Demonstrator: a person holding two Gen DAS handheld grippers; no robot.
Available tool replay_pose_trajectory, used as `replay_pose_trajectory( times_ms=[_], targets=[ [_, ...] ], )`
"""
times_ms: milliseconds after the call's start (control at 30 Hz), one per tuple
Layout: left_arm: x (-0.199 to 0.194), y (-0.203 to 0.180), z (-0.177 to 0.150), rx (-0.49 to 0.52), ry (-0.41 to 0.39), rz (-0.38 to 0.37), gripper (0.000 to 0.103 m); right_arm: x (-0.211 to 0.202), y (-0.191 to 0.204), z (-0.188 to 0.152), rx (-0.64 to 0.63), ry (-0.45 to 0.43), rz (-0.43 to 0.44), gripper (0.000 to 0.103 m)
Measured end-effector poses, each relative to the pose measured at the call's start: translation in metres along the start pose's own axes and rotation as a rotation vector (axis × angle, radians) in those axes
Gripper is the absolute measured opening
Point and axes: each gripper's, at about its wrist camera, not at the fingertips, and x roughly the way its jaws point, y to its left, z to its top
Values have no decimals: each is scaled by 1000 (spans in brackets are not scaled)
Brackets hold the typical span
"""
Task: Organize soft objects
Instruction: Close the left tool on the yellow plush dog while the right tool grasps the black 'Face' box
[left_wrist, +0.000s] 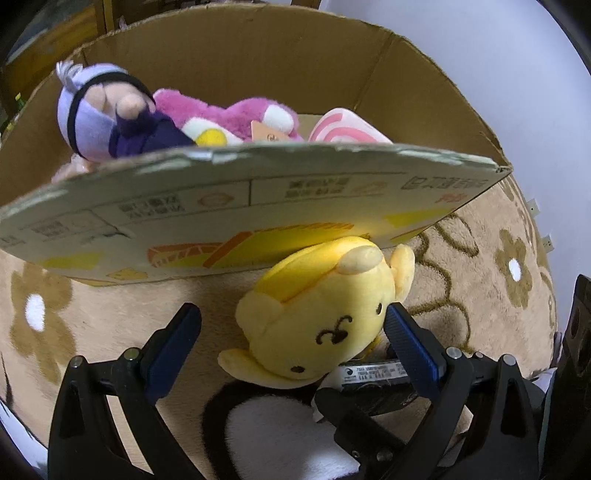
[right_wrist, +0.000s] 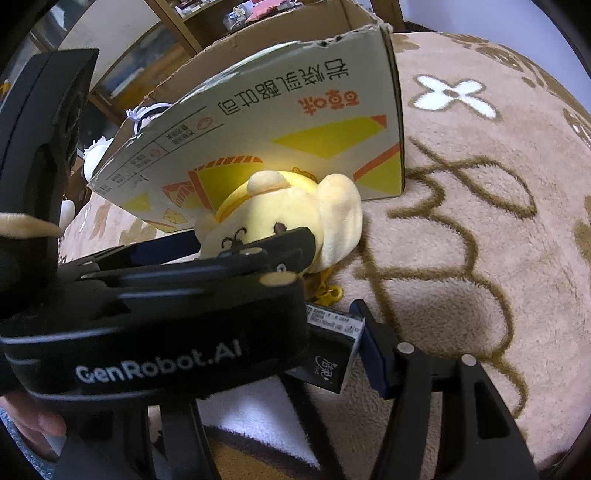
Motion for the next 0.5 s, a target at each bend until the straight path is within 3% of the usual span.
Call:
replay_pose_trajectory(
  times_ms=[33,100,167,300,500],
  targets=[
    [2,1,-1,-12,7,-24,90,0,0,0,-1,1,-1,65],
    [4,2,-1,-35,19,-56,74,2,-2,1,-4,4,-2,65],
    [2,-2,-1,-25,13,-41,65,2,-2,1,-1,3,2,65],
    [-6,-14,-3,35,-6,18,58,-2,-1,0,-8,-6,-4,65],
    [-24,-5,-5,-22,-37,54,56,-15,-2,-3,-15,-33,-16,65]
  ],
)
